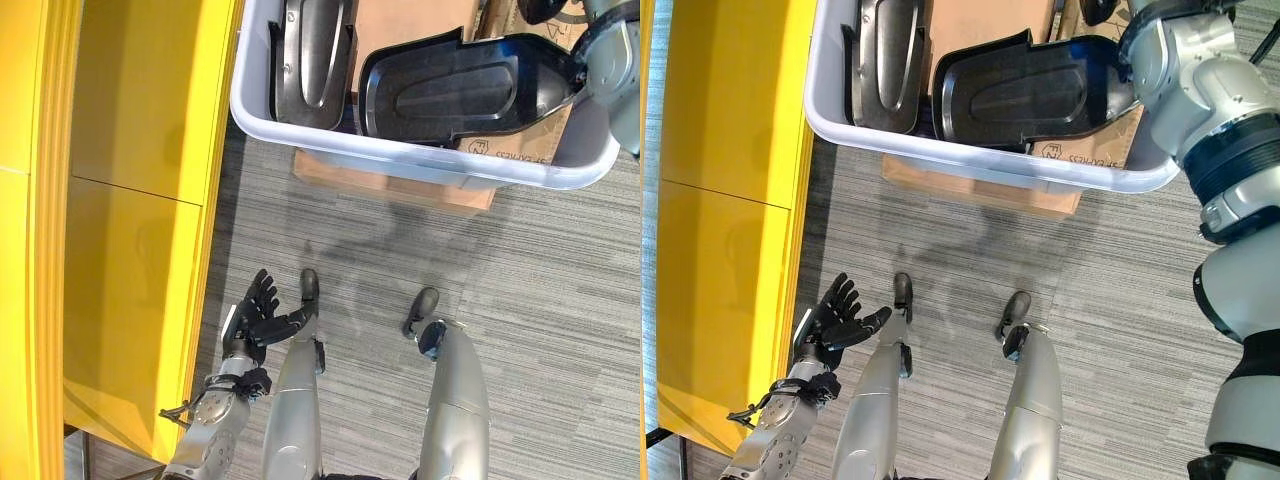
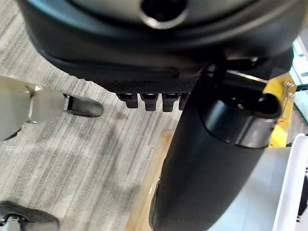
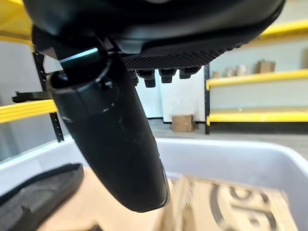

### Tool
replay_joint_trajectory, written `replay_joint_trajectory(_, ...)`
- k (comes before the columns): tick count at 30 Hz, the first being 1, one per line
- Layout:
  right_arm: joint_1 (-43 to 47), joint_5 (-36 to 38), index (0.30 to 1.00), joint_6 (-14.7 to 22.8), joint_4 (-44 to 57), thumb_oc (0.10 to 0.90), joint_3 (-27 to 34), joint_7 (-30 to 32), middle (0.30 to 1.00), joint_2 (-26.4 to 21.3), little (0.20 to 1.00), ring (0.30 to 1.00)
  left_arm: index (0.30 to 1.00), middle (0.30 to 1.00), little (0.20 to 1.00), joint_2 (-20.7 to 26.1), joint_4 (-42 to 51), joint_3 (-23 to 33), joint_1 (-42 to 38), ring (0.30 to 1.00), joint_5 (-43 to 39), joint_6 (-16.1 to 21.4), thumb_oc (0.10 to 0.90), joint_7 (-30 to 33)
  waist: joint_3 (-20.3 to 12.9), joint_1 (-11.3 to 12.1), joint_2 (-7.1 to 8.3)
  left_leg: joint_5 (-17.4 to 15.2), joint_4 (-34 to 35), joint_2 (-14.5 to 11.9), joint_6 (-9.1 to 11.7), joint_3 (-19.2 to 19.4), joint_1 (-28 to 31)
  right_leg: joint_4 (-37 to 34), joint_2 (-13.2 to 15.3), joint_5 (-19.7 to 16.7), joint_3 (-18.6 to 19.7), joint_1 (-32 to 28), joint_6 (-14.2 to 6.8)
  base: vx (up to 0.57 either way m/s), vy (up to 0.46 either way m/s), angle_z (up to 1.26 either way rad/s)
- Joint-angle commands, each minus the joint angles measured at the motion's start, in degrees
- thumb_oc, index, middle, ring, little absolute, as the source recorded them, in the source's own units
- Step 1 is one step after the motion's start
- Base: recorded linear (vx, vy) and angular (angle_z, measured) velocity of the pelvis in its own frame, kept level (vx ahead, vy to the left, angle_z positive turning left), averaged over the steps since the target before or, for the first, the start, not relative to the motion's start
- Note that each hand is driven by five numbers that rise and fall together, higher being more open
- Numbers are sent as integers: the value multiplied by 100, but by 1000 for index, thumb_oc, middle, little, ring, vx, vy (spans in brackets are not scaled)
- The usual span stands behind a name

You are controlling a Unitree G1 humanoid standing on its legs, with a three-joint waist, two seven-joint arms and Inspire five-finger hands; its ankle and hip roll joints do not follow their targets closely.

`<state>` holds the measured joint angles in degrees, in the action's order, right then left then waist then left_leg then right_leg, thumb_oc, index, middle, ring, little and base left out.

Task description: Move parts from the plastic box to the shelf.

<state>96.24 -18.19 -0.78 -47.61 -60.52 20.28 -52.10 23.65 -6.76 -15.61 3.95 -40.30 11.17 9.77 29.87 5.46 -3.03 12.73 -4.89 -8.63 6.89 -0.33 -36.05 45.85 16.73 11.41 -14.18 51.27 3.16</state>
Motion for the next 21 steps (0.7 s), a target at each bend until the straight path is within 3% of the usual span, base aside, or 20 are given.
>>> replay_joint_trajectory(1,1550,-209,1000,24,-3,900,-440,573,1000,-356,1000,1000,1000,1000,1000,339,391,58,66,1000,-173,404,900,83,-7,134,63,-1214,-604,-217,66,-257,575,-695,-163,171,475,-670,-898,-2,7,12)
replay_joint_trajectory(3,1586,-188,1000,16,-10,900,-442,599,1000,-377,1000,1000,1000,1000,1000,338,396,54,47,1000,-171,405,900,80,-7,156,78,-1071,-592,-228,48,-250,514,-769,-174,-6,428,-640,-848,-44,14,5)
replay_joint_trajectory(4,1566,-158,1000,20,-1,900,-408,608,1000,-375,1000,1000,1000,1000,1000,333,399,47,38,1000,-169,400,900,78,-7,141,91,-1206,-592,-226,71,-261,639,-715,-173,156,459,-739,-899,0,0,0)
replay_joint_trajectory(8,1445,-83,1000,38,273,900,-225,601,1000,-390,1000,1000,1000,1000,1000,329,401,57,-4,1000,-177,386,900,67,-7,146,121,-1104,-600,-233,42,-267,640,-783,-196,-7,434,-768,-839,-39,14,3)
replay_joint_trajectory(9,1196,78,1000,63,602,900,137,649,1000,-390,1000,1000,1000,1000,1000,301,392,47,-15,1000,-176,362,900,81,-7,129,131,-1122,-609,-228,33,-260,702,-807,-207,-15,440,-841,-840,0,0,0)
replay_joint_trajectory(12,937,306,1000,114,853,900,437,552,1000,-363,1000,1000,1000,1000,1000,294,367,56,-23,1000,-178,345,900,82,-7,117,152,-1135,-612,-230,27,-261,735,-840,-211,-30,429,-897,-843,0,5,-1)
replay_joint_trajectory(18,-548,1407,1000,390,2001,900,2079,589,1000,79,1000,1000,1000,1000,1000,152,289,72,-18,1000,-165,238,900,169,-7,1,254,-1185,-594,-233,-21,-186,782,-1059,-278,-153,484,-975,-847,-2,15,-2)
replay_joint_trajectory(21,-858,1654,1000,469,2155,900,2393,575,1000,199,1000,1000,1000,1000,1000,147,289,58,1,1000,-174,220,900,189,-7,-2,284,-1207,-616,-230,-35,-170,774,-1095,-296,-189,515,-969,-851,-7,26,-4)
